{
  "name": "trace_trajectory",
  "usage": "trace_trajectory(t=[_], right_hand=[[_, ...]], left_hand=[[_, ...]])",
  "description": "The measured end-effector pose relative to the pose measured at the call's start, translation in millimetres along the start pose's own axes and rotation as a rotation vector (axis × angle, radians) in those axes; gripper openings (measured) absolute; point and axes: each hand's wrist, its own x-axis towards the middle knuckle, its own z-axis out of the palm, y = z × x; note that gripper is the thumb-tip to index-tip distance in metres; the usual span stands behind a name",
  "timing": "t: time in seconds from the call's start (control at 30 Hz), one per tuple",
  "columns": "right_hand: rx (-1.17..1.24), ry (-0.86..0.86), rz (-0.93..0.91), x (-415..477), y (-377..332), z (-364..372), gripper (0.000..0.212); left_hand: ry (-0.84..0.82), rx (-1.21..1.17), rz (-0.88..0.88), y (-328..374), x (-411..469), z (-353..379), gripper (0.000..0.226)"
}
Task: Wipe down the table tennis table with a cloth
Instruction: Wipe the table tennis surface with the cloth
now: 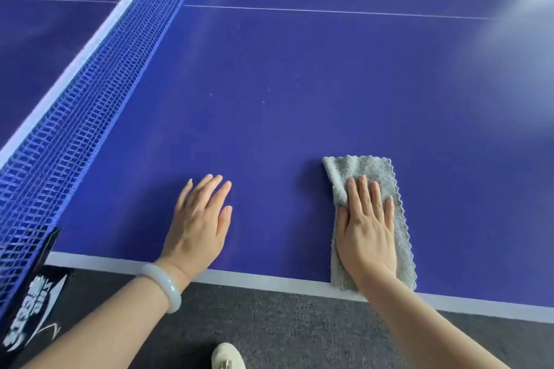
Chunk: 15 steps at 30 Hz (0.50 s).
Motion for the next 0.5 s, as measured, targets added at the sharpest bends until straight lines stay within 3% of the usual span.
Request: trace_trajectory(t=[0.2,0.3,0.4,0.5], right_hand=[[-0.058,0.011,0.112,-6,-13,2,0.056],[-0.036,0.038,0.209,-29,-67,24,0.059],[-0.047,0.008,0.011,-52,-130,48,0.061],[-0.043,-0.042,-0.227,-30,-137,46,0.063]], left_hand=[[-0.118,0.063,-0.064,-31,-16,6,0.058],[-0.139,0.064,-0.067,-33,-17,4,0.058],[-0.168,0.050,-0.074,-32,-17,1,0.058],[-0.186,0.044,-0.070,-32,-17,0,0.058]])
